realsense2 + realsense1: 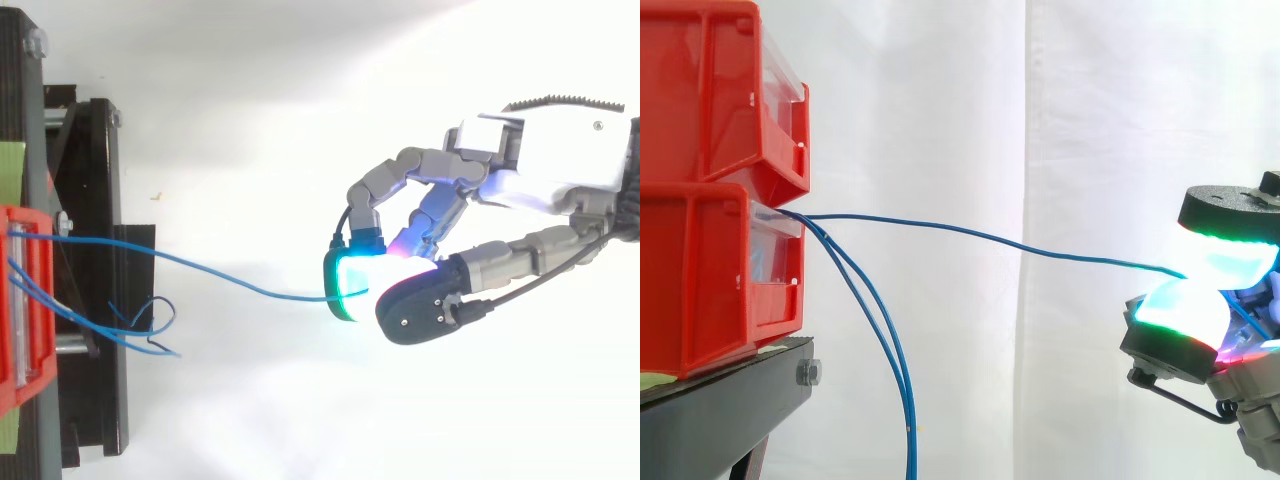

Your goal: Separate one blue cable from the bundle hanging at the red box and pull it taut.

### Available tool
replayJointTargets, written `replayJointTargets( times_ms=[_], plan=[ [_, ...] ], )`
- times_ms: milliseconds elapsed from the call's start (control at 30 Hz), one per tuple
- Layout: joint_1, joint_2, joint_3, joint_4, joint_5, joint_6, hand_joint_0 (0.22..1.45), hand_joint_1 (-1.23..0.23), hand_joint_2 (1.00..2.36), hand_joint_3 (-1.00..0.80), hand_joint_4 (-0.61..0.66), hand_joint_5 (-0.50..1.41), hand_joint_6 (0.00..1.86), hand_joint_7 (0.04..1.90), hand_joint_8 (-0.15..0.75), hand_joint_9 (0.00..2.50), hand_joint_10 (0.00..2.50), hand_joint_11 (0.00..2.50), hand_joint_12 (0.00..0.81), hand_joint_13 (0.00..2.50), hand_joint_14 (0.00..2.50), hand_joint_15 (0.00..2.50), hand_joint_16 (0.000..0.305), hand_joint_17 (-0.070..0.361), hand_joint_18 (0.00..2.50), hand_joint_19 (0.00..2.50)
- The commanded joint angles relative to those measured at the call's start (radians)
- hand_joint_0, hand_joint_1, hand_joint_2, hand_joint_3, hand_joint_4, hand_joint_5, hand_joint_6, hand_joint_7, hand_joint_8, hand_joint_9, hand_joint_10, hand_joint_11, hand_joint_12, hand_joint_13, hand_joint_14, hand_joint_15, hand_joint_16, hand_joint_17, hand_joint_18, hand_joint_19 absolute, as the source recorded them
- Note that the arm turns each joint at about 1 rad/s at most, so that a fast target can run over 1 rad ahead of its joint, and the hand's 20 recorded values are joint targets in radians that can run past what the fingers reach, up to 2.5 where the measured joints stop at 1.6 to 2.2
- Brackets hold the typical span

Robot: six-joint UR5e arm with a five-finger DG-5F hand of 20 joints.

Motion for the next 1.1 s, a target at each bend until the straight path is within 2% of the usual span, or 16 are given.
replayJointTargets(
  times_ms=[0, 1067],
  plan=[
    [0.000, 0.000, 0.000, 0.000, 0.000, 0.000, 0.67, -0.74, 1.03, -0.03, -0.05, -0.21, 0.91, 1.25, 0.298, 1.02, 0.01, 1.24, 0.343, 1.10, 0.02, 1.44, 0.039, 0.087, 0.83, 0.88],
    [0.000, 0.000, 0.000, 0.000, 0.000, 0.000, 0.67, -0.74, 1.02, -0.03, -0.05, -0.21, 0.91, 1.26, 0.296, 1.01, 0.02, 1.22, 0.343, 1.10, 0.02, 1.40, 0.040, 0.090, 0.82, 0.86]
  ],
)
